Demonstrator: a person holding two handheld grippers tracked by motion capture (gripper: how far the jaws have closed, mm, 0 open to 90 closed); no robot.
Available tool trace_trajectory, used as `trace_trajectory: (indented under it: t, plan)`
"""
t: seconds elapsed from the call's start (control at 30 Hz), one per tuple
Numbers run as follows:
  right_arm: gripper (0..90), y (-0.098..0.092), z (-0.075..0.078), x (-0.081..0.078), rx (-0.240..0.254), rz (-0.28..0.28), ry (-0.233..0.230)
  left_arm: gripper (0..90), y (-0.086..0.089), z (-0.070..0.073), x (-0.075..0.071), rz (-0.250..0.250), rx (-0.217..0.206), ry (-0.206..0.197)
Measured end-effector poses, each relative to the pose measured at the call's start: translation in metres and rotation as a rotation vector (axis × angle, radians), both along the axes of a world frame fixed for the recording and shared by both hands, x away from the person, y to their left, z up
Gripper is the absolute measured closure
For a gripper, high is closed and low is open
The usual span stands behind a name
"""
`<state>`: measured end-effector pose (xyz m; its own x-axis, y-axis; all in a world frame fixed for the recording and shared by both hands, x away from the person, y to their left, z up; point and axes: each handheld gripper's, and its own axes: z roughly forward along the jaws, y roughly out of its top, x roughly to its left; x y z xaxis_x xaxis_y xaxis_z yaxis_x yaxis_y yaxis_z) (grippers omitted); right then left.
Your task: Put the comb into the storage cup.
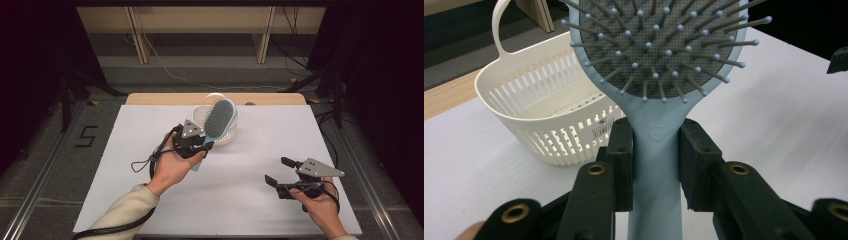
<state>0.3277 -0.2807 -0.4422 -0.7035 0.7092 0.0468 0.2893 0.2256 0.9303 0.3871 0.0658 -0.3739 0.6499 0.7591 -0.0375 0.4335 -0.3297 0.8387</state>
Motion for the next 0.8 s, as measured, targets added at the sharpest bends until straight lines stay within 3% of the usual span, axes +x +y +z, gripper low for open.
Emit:
trace_trajectory:
  t: [0.8]
  plan:
    - [13.2, 0.0000, 0.0000, 0.0004, 0.001, -0.001, 0.000, 69.7, 0.0065, -0.0020, 0.0087, 0.034, -0.074, -0.065]
